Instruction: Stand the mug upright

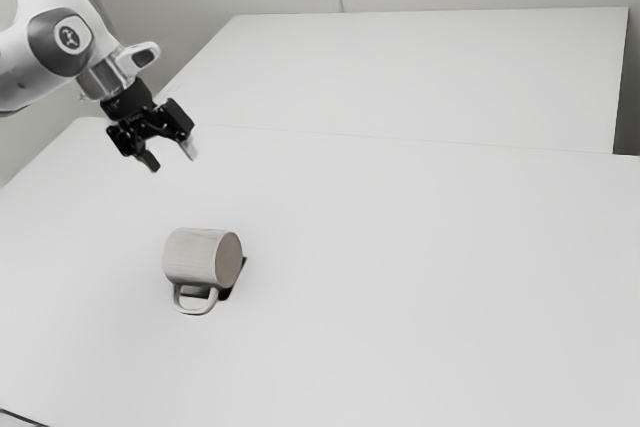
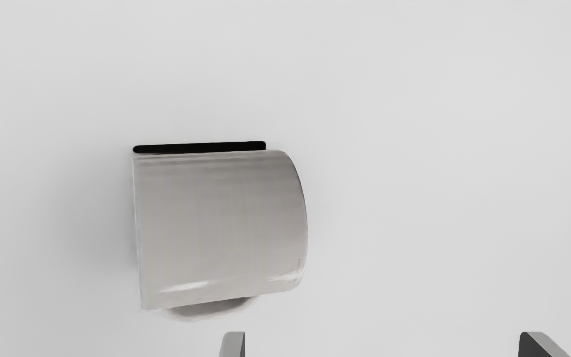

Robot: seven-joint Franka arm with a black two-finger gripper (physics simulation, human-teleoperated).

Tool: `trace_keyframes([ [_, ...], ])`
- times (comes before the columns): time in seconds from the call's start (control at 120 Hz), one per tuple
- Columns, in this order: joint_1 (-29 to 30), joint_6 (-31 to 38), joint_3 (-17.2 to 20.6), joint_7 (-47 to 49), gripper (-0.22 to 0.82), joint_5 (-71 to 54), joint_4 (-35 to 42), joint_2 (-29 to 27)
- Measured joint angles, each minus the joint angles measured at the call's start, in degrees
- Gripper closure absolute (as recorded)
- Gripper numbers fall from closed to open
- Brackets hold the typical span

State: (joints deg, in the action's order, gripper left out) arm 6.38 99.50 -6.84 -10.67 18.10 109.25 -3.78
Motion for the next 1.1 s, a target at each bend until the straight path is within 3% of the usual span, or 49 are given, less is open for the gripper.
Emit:
trace_keyframes([
  [0.175,-0.05,6.69,-5.01,-3.93,0.0,8.51,9.88,-3.63],
  [0.4,3.33,10.43,-8.51,-11.83,0.0,14.03,13.96,-2.97],
  [0.742,8.26,11.91,-8.99,-25.4,0.0,23.53,15.92,5.37],
  [1.1,8.53,9.88,-9.07,-36.72,0.0,33.67,19.22,8.6],
])
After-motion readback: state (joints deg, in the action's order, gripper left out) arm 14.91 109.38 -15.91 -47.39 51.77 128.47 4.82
